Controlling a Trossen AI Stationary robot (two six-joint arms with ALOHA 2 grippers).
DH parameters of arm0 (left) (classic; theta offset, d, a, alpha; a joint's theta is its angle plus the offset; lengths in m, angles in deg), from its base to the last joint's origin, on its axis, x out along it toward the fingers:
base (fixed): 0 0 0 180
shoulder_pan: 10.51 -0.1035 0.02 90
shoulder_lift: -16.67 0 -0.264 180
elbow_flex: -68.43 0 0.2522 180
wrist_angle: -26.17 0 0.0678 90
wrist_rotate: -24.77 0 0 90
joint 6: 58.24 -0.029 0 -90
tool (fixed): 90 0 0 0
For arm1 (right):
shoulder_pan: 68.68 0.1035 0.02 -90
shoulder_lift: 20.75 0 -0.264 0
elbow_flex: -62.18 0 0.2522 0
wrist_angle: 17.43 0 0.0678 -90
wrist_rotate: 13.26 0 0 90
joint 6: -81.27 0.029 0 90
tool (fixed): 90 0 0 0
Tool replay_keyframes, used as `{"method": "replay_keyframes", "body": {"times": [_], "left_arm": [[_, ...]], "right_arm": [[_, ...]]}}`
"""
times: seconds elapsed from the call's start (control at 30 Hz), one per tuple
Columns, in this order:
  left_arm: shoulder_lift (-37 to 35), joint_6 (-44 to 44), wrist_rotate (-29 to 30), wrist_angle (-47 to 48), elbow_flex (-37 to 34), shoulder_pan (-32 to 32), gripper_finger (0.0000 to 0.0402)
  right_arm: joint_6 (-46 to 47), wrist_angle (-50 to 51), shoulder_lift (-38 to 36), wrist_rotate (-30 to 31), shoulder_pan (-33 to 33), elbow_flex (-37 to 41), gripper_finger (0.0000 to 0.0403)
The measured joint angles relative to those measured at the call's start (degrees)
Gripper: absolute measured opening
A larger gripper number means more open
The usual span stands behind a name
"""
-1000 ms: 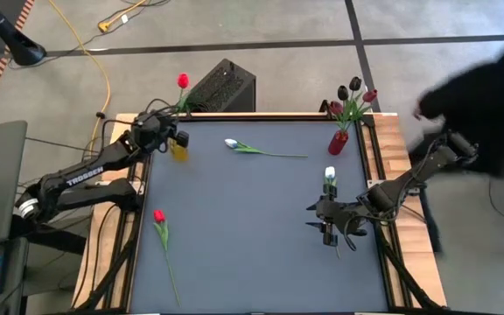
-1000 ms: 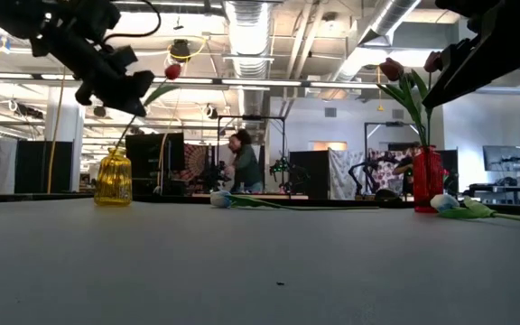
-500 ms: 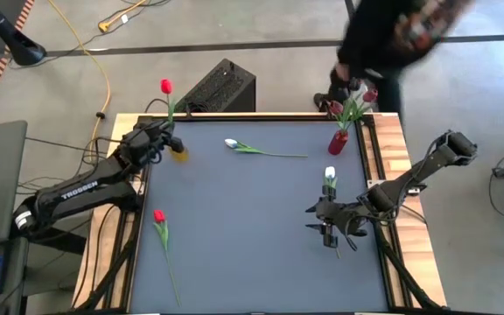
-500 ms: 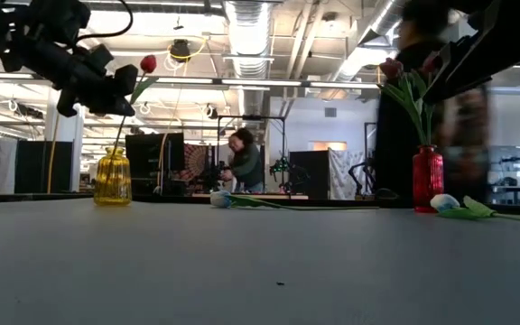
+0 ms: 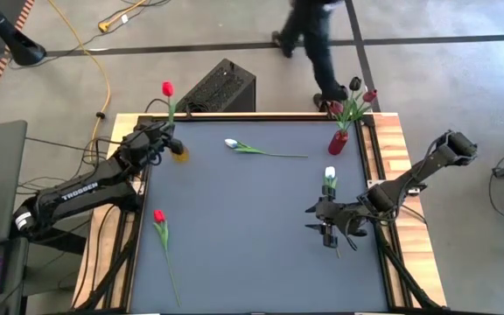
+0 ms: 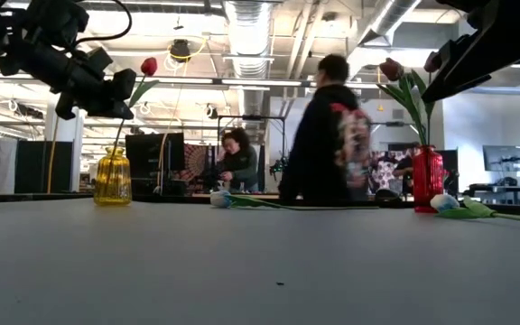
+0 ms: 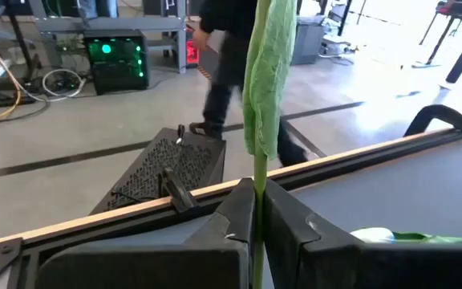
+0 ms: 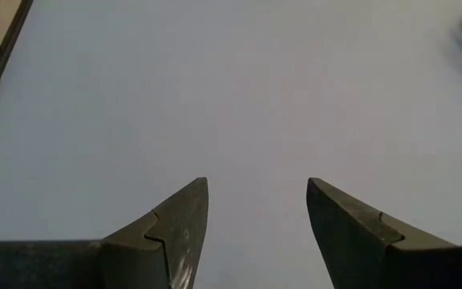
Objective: Sort flowers into vase by color
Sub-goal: Put the right red tulip into the yellow flower vase, then put the red tulip into the yellow flower vase
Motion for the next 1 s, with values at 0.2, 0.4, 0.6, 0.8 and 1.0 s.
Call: {"method": "replay_keyframes", "body": {"times": [0.2,0.4,0.6,0.8,1.0], "left_arm": [[0.0,0.2,-0.9,1.4,0.0,0.0,0.0048],[0.0,0.4,-3.0,3.7,0.0,0.0,0.0125],[-0.1,2.2,-7.6,4.8,0.2,0.0,0.0173],[0.0,3.0,-7.5,20.4,6.3,0.0,0.0191],[0.0,4.5,-9.6,31.8,13.1,0.0,0.0193]], "right_arm": [[0.0,0.0,0.0,-0.5,0.0,0.0,0.0238],[0.0,0.0,0.0,-1.0,0.0,0.0,0.0238],[0.0,0.0,0.0,-1.0,0.0,0.0,0.0238],[0.0,0.0,0.0,-1.0,0.0,0.0,0.0238],[-0.3,-0.3,0.0,-1.0,0.0,0.0,0.0238]]}}
